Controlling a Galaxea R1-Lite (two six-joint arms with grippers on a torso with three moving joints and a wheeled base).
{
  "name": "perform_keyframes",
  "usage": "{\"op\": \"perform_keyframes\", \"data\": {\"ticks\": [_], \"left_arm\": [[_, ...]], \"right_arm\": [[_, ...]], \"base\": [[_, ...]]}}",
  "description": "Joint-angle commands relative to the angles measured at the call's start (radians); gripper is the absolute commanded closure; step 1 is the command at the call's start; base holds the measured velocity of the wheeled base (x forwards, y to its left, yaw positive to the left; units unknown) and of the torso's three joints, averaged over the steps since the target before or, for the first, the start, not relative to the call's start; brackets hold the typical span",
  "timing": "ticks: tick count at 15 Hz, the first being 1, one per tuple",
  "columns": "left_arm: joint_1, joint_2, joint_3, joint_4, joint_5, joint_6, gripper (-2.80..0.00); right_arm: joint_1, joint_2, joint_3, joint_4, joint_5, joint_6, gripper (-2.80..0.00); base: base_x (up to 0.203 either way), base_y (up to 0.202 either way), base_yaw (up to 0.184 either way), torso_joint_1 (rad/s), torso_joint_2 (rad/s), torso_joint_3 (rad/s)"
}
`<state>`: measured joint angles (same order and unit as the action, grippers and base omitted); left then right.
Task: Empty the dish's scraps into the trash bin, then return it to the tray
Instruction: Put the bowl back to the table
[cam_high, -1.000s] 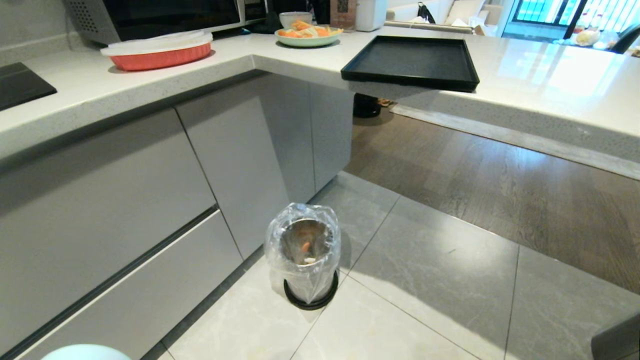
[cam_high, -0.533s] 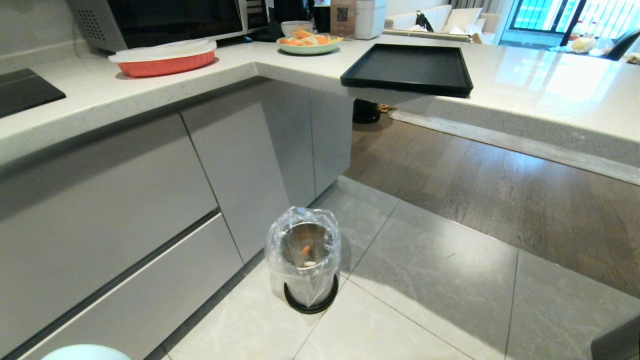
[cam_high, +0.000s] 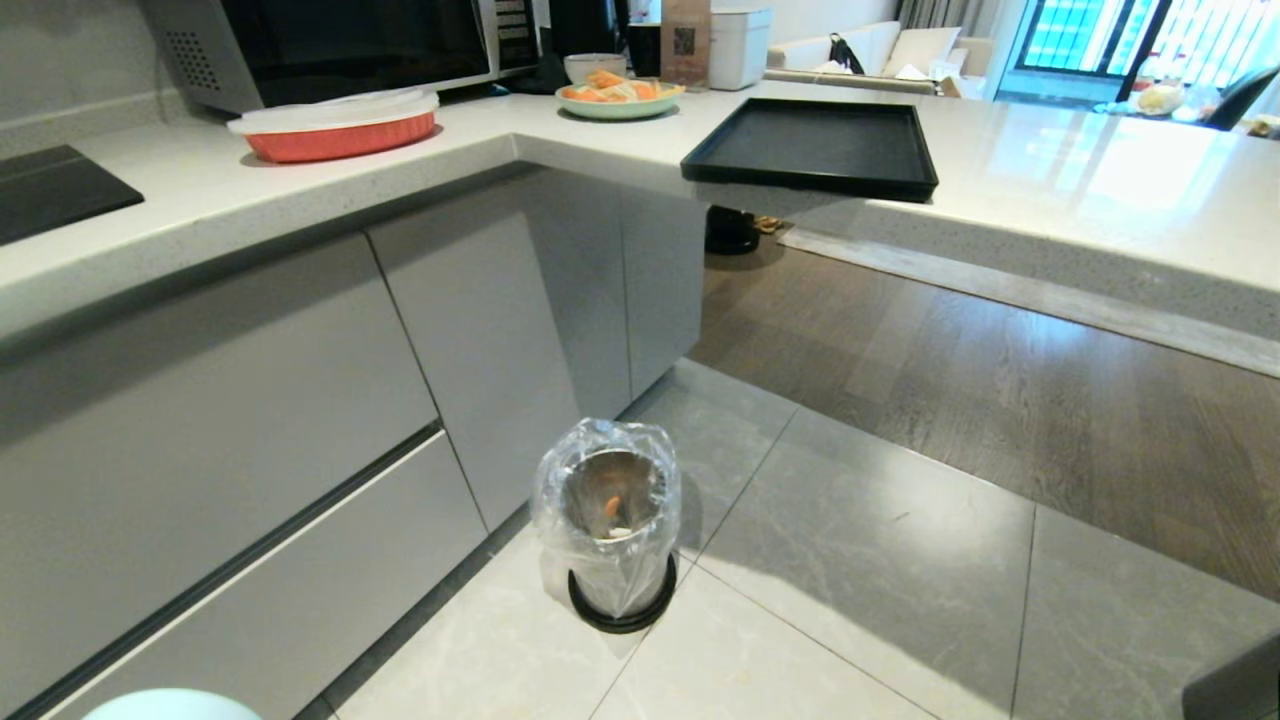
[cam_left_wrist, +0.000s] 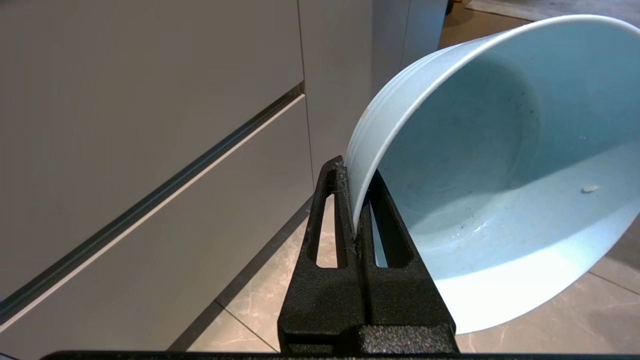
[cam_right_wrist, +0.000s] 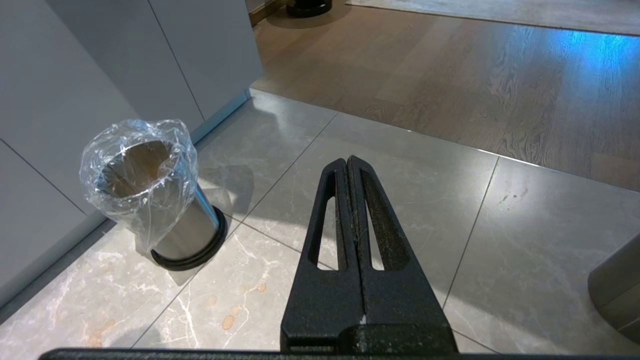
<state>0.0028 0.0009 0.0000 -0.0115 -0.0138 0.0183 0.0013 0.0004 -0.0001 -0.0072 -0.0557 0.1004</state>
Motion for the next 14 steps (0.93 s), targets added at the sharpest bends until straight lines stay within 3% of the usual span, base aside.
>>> {"op": "perform_keyframes", "data": {"ticks": [1,14], "left_arm": [[0.000,0.001,0.000,-0.001,0.000,0.000,0.00],[0.000,0.001,0.000,-0.001,0.000,-0.001,0.00]], "right_arm": [[0.000,0.000,0.000,0.000,0.000,0.001,0.00],[0.000,0.000,0.000,0.000,0.001,0.001,0.00]], "base": [[0.000,0.000,0.000,0.000,0.00,0.000],[0.000,0.000,0.000,0.000,0.00,0.000]]}}
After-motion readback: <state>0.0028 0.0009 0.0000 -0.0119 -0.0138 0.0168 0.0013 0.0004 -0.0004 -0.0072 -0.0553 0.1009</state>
